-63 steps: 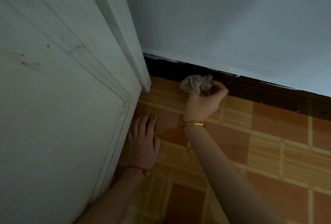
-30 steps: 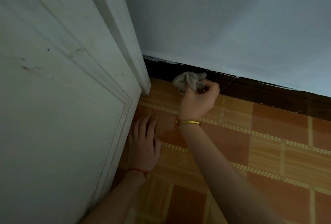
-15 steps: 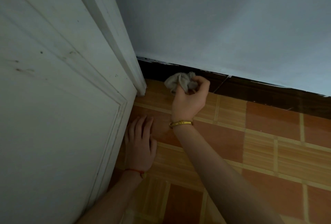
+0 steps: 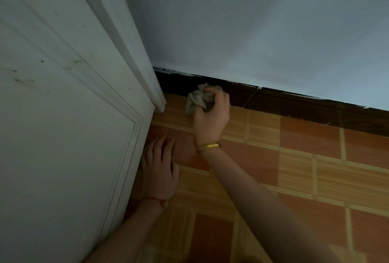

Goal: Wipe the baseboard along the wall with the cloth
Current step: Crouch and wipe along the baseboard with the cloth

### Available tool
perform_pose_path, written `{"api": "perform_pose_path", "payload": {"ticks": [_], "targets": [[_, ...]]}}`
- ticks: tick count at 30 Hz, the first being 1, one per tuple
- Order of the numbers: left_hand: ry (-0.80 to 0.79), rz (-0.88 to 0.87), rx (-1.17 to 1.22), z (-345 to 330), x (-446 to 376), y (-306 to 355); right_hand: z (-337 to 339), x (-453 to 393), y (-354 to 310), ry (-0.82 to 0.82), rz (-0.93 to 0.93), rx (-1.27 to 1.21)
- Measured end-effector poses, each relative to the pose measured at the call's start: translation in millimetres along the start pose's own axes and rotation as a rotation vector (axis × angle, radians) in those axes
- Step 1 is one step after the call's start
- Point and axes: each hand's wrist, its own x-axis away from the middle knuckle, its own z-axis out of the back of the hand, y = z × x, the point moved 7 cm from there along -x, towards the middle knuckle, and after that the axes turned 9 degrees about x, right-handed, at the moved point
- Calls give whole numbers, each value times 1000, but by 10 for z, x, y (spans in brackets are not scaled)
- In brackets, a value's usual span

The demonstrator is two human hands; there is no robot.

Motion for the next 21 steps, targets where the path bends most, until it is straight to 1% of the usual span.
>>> {"api": "perform_pose_path", "payload": {"ticks": [5,8,11,15,18,21], "targets": [[12,-18,13,6,4,4,97,119,448,-264,78,234],[16,-22,7,11,-2,-1,91,148,491,-343,63,257],[17,-22,4,11,-4,7,97,170,425,-364,58,256],[18,-21,2,17,-2,11,69,150,429,-395,-13,270],[20,-22,13,16,0,15,38,102,472,-354,20,331],[17,-13,18,13,-3,14,13,139,485,-355,70,339]]}}
